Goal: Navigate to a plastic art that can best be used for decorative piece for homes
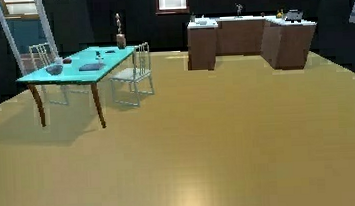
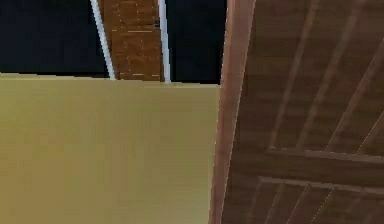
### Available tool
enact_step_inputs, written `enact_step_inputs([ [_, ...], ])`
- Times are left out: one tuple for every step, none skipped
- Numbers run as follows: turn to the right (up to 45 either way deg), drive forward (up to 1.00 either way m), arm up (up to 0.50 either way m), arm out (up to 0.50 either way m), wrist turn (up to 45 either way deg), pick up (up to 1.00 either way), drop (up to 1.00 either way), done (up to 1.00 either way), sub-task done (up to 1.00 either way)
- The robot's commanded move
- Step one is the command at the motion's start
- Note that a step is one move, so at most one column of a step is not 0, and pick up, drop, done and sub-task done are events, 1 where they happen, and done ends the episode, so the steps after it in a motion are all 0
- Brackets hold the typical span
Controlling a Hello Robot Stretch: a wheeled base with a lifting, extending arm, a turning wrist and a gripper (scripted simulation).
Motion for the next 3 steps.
enact_step_inputs([
  [0.0, 1.00, 0.00, 0.00, 0.0, 0.00, 0.00, 0.00, 0.00],
  [0.0, 1.00, 0.00, 0.00, 0.0, 0.00, 0.00, 0.00, 0.00],
  [0.0, 1.00, 0.00, 0.00, 0.0, 0.00, 0.00, 0.00, 0.00],
])
